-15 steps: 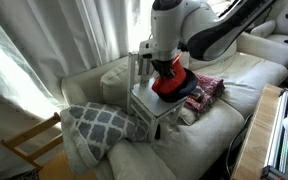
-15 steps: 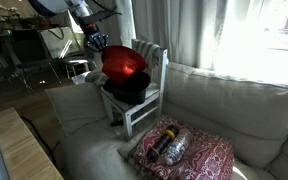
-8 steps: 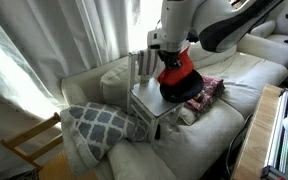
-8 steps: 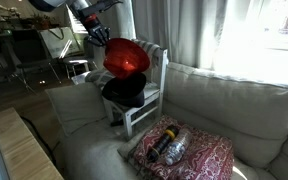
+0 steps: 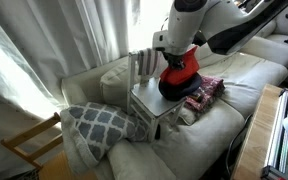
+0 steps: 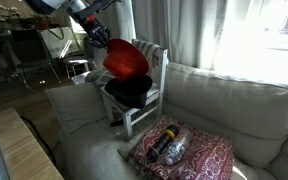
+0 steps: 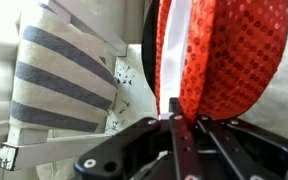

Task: Pick up the black hat and put it upside down on the chair, pick up the red hat and put it in the black hat

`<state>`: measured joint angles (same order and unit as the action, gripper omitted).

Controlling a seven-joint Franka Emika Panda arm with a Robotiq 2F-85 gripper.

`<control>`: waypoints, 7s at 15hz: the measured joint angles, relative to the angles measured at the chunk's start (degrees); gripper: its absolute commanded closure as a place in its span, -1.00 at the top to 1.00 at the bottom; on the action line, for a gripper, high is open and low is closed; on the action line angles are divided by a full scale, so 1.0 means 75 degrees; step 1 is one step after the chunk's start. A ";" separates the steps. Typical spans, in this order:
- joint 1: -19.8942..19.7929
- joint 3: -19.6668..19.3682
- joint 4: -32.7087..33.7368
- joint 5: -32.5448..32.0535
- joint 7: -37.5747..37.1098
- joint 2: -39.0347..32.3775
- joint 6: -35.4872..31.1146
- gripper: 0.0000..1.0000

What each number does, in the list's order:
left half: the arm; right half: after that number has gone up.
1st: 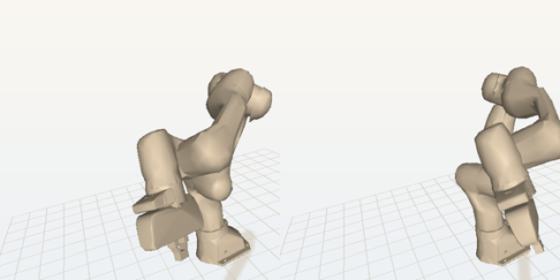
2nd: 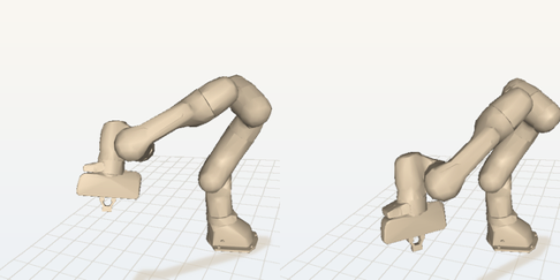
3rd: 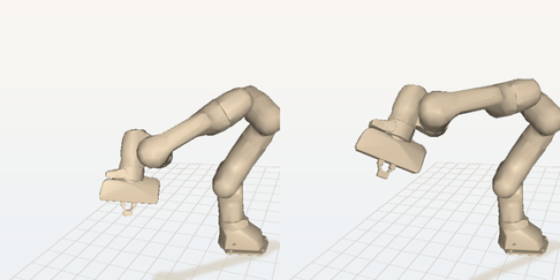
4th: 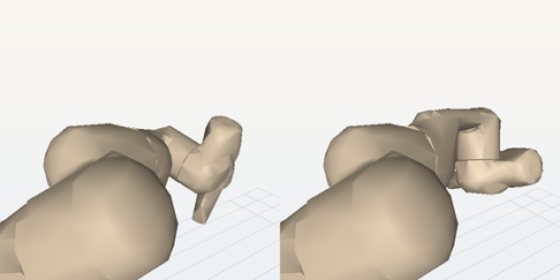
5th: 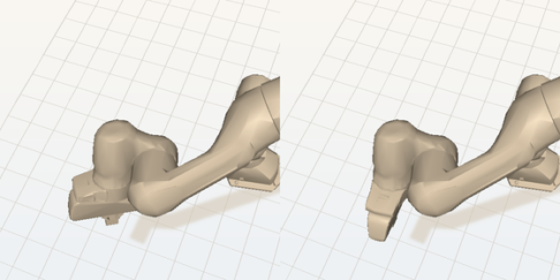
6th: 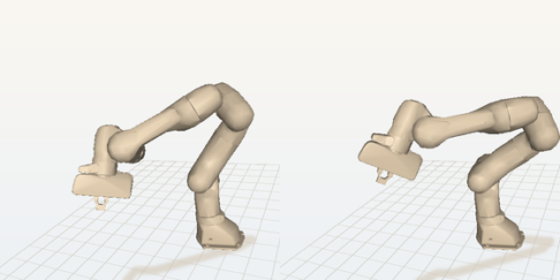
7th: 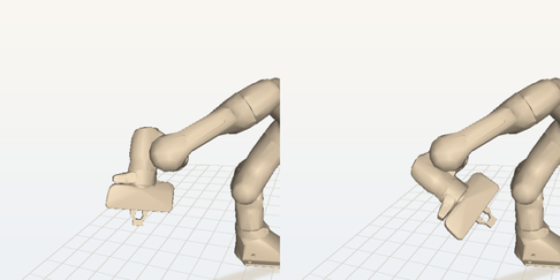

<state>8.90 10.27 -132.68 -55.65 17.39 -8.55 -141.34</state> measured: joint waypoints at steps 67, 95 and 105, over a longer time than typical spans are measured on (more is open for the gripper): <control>0.0099 0.0076 0.1041 -0.2799 -0.2316 -0.2039 -0.2304 0.32; -0.0079 -0.0146 0.2716 0.4737 -0.1391 0.1027 0.3275 1.00; -0.0085 -0.0214 0.3483 0.5764 -0.1729 0.1296 0.3265 1.00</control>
<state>8.26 8.66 -106.56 -12.42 4.43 1.17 -116.85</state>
